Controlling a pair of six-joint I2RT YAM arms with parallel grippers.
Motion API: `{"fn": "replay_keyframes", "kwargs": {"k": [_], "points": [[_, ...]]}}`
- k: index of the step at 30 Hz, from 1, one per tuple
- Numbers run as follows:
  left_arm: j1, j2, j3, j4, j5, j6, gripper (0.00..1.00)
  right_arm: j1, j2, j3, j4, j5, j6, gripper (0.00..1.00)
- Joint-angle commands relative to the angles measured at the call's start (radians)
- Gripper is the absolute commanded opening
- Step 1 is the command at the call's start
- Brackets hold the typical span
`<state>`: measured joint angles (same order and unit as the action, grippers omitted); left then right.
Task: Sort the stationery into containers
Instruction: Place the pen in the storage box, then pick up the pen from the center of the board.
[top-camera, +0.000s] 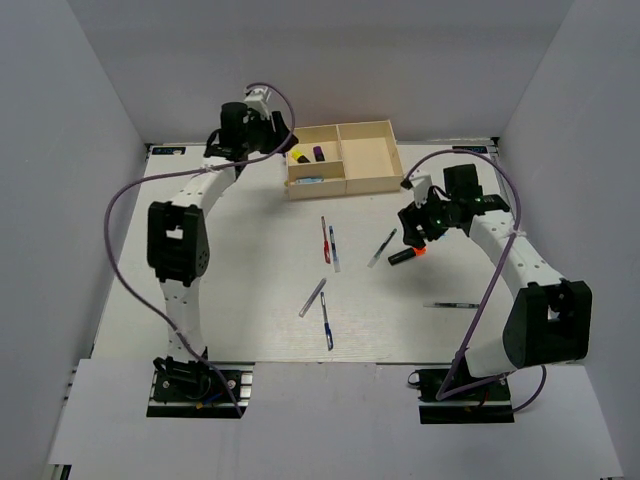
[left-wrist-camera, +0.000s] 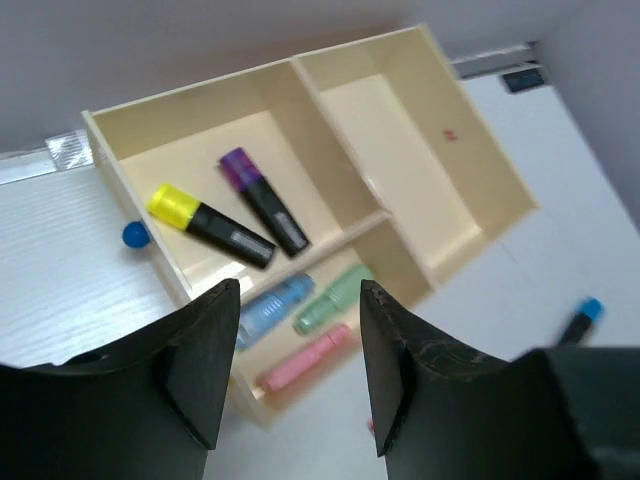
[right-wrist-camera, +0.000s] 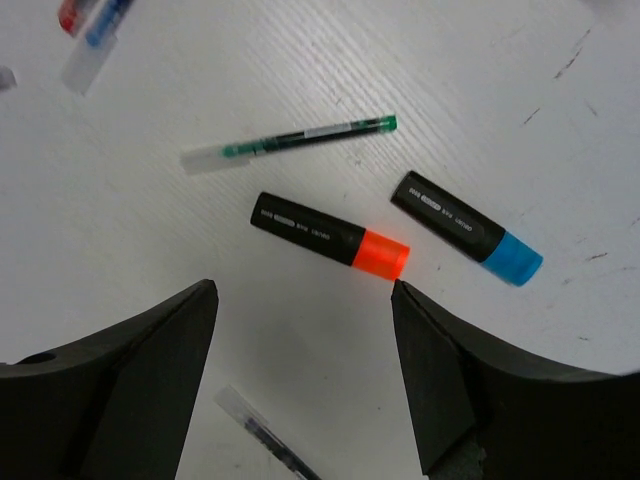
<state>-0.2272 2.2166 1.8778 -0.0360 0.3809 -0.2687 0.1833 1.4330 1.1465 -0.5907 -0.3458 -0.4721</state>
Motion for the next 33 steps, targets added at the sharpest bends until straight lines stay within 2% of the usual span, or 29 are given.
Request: {"fn": "replay_keyframes", "kwargs": {"k": [1,6,7,10,14,21,24,28,33], "points": [[0.009,-0.273,-0.092,-0.053,0.235,0.051,0.61,-0.005,-0.022,-0.037,-0.034,0.005,-0.184,0.75],[0.0,-0.417,-0.274,-0.087,0.469,-0.004,0.63,0.013,0.065,-0.045,-0.048,-0.022,-0.384,0.78],[0.0,-0.432,-0.331,-0.085,0.519,-0.009,0.67,-0.001,0.076,-0.054,-0.037,-0.027,-0.445,0.8],[-0.012,-0.487,-0.425,-0.061,0.561,-0.01,0.68,0.002,0.115,-0.056,-0.005,-0.044,-0.573,0.81],[-0.012,-0.521,-0.497,-0.01,0.589,-0.055,0.7,-0.002,0.185,0.001,-0.047,-0.062,-0.706,0.82],[-0.012,-0.515,-0.546,0.025,0.593,-0.073,0.7,-0.001,0.331,0.11,-0.096,-0.044,-0.801,0.82],[-0.012,-0.515,-0.563,0.028,0.589,-0.078,0.7,0.002,0.368,0.124,-0.112,-0.035,-0.829,0.8],[-0.012,-0.515,-0.579,0.061,0.584,-0.083,0.7,0.007,0.399,0.116,-0.149,-0.032,-0.873,0.71],[-0.012,-0.515,-0.608,0.071,0.59,-0.092,0.7,0.019,0.403,0.056,-0.13,0.008,-0.912,0.67]]}}
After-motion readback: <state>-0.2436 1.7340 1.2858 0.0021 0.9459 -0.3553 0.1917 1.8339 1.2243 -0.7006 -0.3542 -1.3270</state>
